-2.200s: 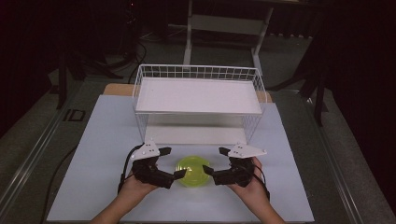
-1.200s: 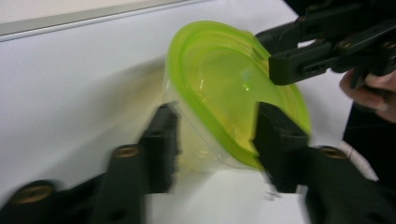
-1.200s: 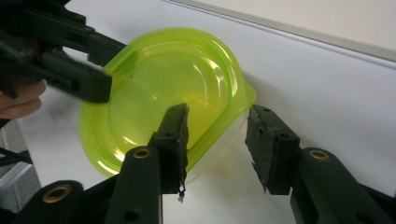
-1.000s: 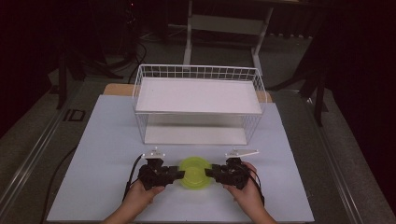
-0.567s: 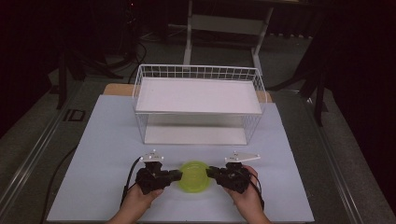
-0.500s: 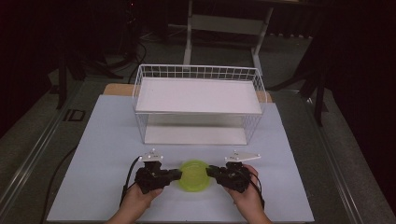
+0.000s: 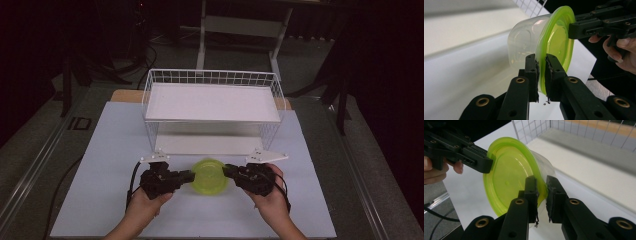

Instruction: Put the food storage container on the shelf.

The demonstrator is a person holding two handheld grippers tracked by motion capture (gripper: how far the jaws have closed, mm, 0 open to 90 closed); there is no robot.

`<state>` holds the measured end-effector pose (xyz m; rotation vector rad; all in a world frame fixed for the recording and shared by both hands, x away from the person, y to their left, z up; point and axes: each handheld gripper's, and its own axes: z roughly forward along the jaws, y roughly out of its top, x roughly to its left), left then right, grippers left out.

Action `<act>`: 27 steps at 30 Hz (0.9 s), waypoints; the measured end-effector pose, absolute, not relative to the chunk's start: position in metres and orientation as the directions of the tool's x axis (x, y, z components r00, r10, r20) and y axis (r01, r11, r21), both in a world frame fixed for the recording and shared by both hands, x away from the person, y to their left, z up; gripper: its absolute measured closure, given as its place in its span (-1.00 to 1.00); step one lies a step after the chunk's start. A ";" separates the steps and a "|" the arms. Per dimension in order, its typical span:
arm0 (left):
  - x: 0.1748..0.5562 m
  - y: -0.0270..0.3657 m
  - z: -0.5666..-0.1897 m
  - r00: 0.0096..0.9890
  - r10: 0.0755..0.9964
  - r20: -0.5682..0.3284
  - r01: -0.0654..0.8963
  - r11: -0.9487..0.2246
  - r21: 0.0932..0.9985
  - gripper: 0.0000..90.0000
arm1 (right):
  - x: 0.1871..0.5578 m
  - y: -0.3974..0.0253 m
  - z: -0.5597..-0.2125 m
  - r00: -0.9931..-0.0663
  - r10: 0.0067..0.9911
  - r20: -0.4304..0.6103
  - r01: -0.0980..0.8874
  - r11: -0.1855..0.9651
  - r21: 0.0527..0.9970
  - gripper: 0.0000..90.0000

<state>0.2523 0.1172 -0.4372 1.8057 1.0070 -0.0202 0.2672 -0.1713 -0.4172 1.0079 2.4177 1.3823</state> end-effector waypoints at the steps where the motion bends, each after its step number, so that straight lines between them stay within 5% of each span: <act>1: 0.253 0.117 -0.434 0.650 0.619 -0.441 0.634 -0.122 0.764 0.83 | 0.268 -0.171 -0.414 -0.755 0.634 0.164 0.459 0.334 0.823 0.78; 27: 0.314 0.110 -0.329 0.658 0.632 -0.409 0.569 -0.062 0.820 0.83 | 0.325 -0.177 -0.317 -0.731 0.673 0.113 0.363 0.243 0.900 0.76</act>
